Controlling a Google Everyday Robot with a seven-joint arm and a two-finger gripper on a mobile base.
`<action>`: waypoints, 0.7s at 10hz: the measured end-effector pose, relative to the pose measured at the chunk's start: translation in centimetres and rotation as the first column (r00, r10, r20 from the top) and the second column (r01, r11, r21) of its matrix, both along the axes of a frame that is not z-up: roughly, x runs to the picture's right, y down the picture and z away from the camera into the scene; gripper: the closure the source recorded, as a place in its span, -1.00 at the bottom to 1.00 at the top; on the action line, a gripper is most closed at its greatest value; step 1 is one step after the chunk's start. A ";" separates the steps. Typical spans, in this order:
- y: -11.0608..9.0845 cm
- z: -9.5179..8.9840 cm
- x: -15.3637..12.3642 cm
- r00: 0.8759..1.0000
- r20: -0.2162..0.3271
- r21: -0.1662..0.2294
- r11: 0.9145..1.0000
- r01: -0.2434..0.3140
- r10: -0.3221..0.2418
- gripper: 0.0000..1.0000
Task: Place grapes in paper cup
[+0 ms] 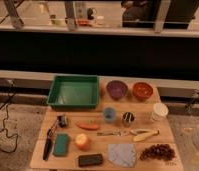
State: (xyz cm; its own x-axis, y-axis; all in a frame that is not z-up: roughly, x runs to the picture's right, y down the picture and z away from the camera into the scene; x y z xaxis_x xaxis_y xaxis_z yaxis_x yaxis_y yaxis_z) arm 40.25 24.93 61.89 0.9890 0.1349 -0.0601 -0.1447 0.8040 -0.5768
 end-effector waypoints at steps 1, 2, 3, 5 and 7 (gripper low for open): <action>0.6 0.0 -0.2 1.000 0.004 -0.008 1.000 -0.003 0.003 -0.60; 1.8 -0.3 -0.6 1.000 0.011 -0.024 1.000 -0.006 0.007 -0.60; 3.2 -0.7 -1.3 1.000 0.022 -0.036 0.999 -0.008 0.009 -0.60; 5.8 -1.0 -3.7 0.998 0.057 -0.054 0.998 -0.011 0.014 -0.60; 7.7 -0.8 -6.8 0.993 0.114 -0.073 0.997 0.002 0.006 -0.60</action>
State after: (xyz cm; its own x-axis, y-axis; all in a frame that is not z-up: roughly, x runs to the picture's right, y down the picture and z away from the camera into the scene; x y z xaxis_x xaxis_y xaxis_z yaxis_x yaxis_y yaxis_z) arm 33.44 32.68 61.13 0.9898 0.1359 0.0431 -0.0761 0.7590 -0.6466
